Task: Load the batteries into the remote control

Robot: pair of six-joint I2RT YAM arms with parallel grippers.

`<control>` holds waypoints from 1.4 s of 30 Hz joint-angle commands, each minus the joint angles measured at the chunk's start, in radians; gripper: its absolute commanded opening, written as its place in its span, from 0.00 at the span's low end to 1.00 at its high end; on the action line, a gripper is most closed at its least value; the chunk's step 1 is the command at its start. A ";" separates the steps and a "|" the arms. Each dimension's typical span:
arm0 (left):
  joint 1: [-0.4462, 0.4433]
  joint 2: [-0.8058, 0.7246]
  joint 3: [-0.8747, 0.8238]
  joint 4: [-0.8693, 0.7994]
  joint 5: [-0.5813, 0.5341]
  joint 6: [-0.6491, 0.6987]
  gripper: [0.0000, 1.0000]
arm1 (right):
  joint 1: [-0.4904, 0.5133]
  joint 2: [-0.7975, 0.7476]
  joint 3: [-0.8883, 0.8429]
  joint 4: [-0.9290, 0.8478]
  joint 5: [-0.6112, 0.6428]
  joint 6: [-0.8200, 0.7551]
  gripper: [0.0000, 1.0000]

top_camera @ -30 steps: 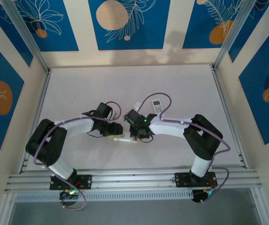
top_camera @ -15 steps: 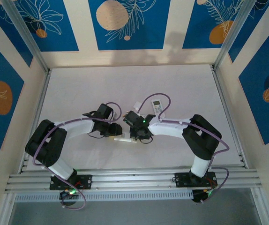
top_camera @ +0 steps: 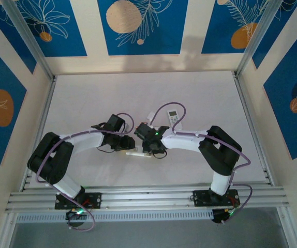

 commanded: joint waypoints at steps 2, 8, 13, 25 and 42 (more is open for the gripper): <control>-0.030 -0.018 -0.016 -0.060 -0.027 -0.017 0.49 | 0.005 -0.004 0.015 -0.078 -0.069 -0.082 0.20; -0.030 -0.074 -0.020 -0.070 -0.086 -0.019 0.60 | -0.025 -0.076 0.076 -0.103 -0.090 -0.160 0.24; -0.028 -0.233 -0.046 -0.076 -0.218 0.006 0.78 | -0.101 -0.131 0.074 -0.027 -0.113 -0.307 0.28; -0.026 -0.556 -0.115 -0.055 -0.355 0.119 0.96 | -0.269 0.095 0.310 -0.093 -0.294 -0.313 0.40; -0.027 -0.562 -0.133 -0.058 -0.378 0.134 1.00 | -0.203 0.344 0.579 -0.243 -0.143 -0.198 0.45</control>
